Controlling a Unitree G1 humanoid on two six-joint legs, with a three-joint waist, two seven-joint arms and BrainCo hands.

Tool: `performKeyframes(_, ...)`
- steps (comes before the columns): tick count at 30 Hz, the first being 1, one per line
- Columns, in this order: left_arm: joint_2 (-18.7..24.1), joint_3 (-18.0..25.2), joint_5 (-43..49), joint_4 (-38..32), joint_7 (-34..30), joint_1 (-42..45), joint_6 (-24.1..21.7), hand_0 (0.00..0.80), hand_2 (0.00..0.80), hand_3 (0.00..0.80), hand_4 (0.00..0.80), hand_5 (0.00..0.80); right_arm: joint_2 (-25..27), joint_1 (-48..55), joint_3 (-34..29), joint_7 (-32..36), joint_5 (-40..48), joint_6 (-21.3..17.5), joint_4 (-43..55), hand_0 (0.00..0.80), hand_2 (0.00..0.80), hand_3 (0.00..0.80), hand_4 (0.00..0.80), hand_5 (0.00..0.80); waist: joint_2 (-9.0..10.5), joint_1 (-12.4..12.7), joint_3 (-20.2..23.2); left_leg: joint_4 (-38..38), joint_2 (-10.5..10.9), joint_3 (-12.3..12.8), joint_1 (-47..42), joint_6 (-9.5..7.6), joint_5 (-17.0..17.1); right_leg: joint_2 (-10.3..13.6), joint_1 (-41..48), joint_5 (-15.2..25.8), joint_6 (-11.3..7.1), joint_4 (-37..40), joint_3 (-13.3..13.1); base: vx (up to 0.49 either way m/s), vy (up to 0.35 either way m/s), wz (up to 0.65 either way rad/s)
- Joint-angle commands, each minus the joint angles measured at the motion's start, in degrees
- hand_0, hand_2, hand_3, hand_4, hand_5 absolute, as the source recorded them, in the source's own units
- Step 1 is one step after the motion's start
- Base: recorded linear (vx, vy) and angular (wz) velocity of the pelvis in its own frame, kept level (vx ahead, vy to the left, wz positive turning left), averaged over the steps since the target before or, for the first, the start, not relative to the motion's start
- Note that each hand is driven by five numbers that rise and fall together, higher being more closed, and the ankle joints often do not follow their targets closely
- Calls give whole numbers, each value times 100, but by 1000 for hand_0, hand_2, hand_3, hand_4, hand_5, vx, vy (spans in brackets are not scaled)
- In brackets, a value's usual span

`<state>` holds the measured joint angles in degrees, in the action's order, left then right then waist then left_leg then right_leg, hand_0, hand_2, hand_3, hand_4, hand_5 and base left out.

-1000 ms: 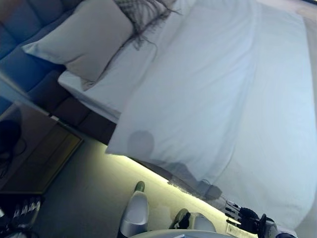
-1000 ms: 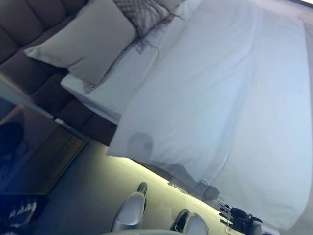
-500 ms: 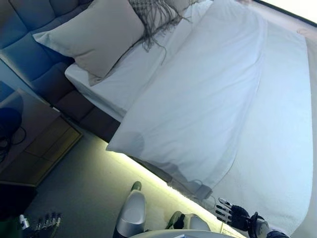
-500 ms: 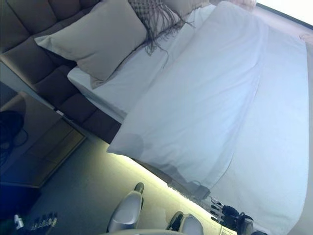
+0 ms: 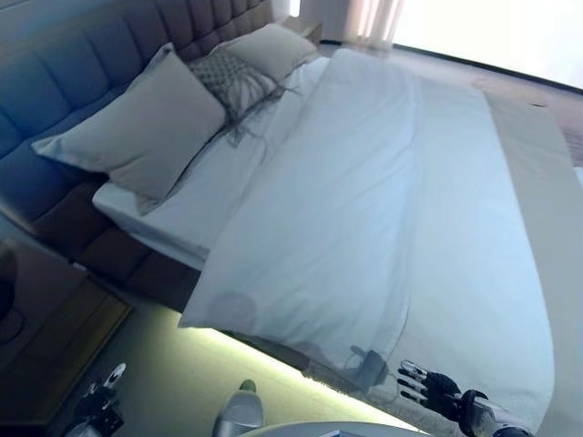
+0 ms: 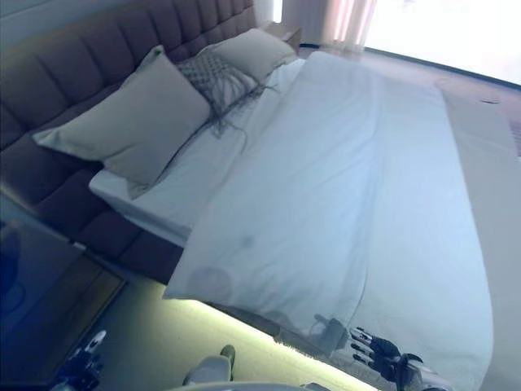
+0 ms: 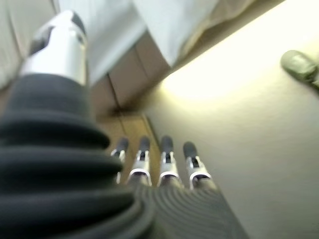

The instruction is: Make the bed neatly

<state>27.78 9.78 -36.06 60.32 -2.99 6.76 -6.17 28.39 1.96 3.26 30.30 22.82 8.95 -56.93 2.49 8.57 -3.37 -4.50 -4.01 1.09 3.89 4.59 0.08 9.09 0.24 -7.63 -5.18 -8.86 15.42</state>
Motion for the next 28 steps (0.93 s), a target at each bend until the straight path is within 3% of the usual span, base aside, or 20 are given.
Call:
performKeyframes(1,126,-382,1102,177,78,-398,-163,0,0,0,0,0,274,-254,220,-22,102,-217,-92,0,0,0,0,0,49,-61,-43,287,63,80,-241,-32,76,156,145,1022,-141,925,-52,25,-108,-25)
performKeyframes(3,72,-769,1596,407,50,-541,-214,0,0,0,0,0,107,-254,127,-162,338,-326,-394,0,0,0,0,0,5,-183,39,544,59,196,-397,-33,139,100,191,1132,-164,1119,-112,21,-79,-18)
performKeyframes(8,-228,-1307,1813,879,79,-808,-273,0,0,0,0,0,-526,-213,-335,-435,1305,-646,-1191,0,0,0,0,0,-130,-449,173,917,86,373,-661,-78,167,-4,260,1236,-180,1370,-257,11,-48,-18)
performKeyframes(13,-690,-1645,2022,1275,190,-1020,-205,0,0,0,0,0,-1056,-154,-594,-1054,1911,-606,-1696,0,0,0,0,0,-231,-667,249,950,129,471,-755,-135,84,-99,286,1181,-122,1386,-431,7,-28,-14)
performKeyframes(19,-1049,-1963,2098,1409,129,-1101,-56,0,0,0,0,0,-1242,-158,-480,-1440,1596,-395,-2088,0,0,0,0,0,-285,-787,247,950,109,629,-906,-169,15,-144,373,1139,-64,1383,-527,28,-39,-18)
performKeyframes(28,-1481,-2293,1814,1470,-296,-1003,197,0,0,0,0,0,-1482,-272,-45,-1390,1382,-498,-2023,0,0,0,0,0,-273,-810,224,947,77,673,-1025,-177,2,-204,498,1095,-14,1386,-559,24,-25,-8)
